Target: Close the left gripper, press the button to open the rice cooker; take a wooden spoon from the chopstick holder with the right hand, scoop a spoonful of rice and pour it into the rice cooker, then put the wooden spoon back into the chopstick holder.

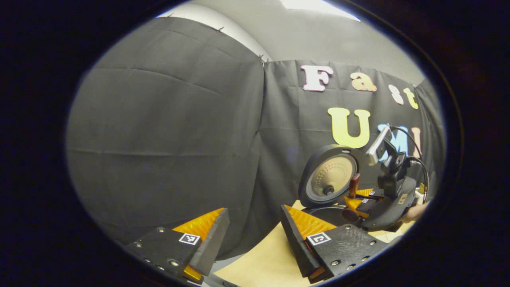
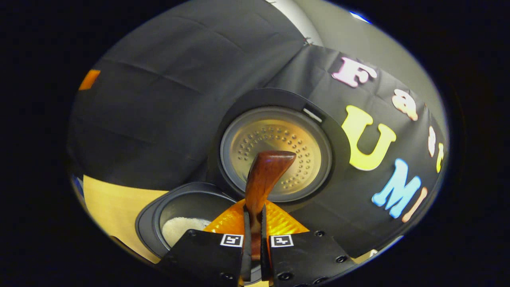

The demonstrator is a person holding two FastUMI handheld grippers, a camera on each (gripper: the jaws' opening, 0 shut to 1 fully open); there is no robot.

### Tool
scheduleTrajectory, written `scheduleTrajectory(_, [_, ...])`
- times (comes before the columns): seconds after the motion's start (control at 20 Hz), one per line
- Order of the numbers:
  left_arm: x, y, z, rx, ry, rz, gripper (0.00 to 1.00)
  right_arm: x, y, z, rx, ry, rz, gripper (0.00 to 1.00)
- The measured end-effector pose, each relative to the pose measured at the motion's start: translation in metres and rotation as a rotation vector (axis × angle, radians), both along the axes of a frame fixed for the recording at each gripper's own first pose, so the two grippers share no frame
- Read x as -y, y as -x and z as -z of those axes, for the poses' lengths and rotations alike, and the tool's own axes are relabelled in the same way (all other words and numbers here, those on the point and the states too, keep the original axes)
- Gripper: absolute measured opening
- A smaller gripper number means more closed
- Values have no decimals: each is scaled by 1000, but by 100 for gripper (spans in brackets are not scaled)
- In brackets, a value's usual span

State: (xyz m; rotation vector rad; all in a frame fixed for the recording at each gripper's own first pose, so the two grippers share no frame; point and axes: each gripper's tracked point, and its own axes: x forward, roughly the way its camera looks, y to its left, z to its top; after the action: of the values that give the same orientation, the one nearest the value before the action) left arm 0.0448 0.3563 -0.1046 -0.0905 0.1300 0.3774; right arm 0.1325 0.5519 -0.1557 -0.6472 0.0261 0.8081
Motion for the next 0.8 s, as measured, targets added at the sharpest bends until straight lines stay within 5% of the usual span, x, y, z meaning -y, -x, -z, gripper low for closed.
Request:
scheduleTrajectory(0.2, [3, 0, -4, 3, -8, 8, 80, -4, 1, -3, 39, 13, -40, 11])
scheduleTrajectory(0.55, [15, 2, -22, 8, -27, 31, 80, -5, 14, -9, -496, -366, 76, 11])
scheduleTrajectory(0.8, [45, -28, -30, 14, -46, 75, 80, 36, -7, -54, -579, -556, 153, 11])
